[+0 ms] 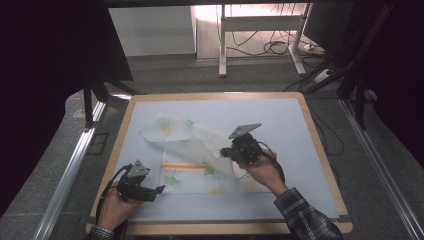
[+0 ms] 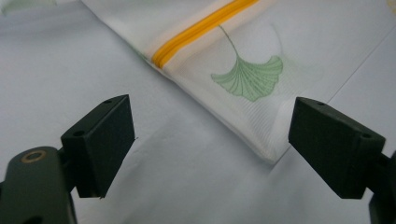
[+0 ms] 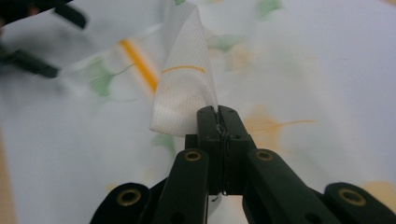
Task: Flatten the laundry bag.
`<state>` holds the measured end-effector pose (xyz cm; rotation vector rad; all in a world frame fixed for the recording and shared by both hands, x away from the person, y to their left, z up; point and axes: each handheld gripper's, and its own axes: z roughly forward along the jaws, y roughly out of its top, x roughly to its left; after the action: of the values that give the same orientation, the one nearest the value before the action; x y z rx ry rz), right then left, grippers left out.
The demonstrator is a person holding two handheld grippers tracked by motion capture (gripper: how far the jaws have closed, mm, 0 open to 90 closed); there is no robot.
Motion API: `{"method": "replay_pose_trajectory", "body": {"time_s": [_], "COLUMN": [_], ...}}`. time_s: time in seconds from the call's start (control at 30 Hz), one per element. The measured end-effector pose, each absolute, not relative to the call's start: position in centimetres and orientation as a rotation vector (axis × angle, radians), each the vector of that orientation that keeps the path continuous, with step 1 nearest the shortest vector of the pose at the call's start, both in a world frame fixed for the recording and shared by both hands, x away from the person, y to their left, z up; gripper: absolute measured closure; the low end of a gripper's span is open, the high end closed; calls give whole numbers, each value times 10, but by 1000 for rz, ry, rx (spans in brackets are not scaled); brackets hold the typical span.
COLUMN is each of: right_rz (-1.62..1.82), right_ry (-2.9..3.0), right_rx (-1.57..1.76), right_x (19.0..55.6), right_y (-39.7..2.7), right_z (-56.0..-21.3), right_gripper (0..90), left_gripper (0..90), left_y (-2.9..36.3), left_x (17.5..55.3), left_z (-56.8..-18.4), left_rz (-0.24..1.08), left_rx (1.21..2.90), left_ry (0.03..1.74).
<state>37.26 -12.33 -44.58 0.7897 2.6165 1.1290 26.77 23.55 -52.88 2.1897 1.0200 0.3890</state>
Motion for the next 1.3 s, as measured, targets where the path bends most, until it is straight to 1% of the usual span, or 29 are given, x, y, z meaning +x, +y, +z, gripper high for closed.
{"method": "replay_pose_trajectory", "body": {"time_s": [0.33, 0.6, 0.67, 0.7, 0.73, 0.87, 0.93, 1.1, 1.23, 1.3], "right_rz": [1063, 978, 965, 957, 957, 973, 959, 983, 1031, 1044], "right_ry": [2423, 2302, 2287, 2242, 2220, 2208, 2222, 2254, 2290, 2293], "right_rx": [998, 1121, 1137, 1164, 1176, 1178, 1161, 1154, 1142, 1140], "right_x": [440, 482, 486, 493, 495, 492, 487, 475, 452, 447], "right_y": [-170, -194, -197, -202, -205, -211, -214, -219, -228, -231], "right_z": [-423, -401, -398, -392, -388, -383, -387, -397, -409, -412], "right_gripper": [885, 877, 874, 802, 759, 666, 640, 612, 571, 569], "left_gripper": [152, 157, 157, 157, 157, 157, 157, 157, 199, 240], "left_y": [233, 231, 231, 232, 232, 233, 233, 232, 231, 230], "left_x": [269, 270, 270, 270, 270, 270, 270, 270, 272, 273], "left_z": [-530, -530, -531, -531, -531, -531, -531, -531, -531, -530], "left_rz": [393, 391, 391, 388, 386, 380, 383, 391, 382, 383], "left_rx": [2210, 2219, 2220, 2219, 2217, 2205, 2204, 2211, 2218, 2219], "left_ry": [1023, 1023, 1023, 1025, 1027, 1041, 1043, 1041, 1039, 1037]}}
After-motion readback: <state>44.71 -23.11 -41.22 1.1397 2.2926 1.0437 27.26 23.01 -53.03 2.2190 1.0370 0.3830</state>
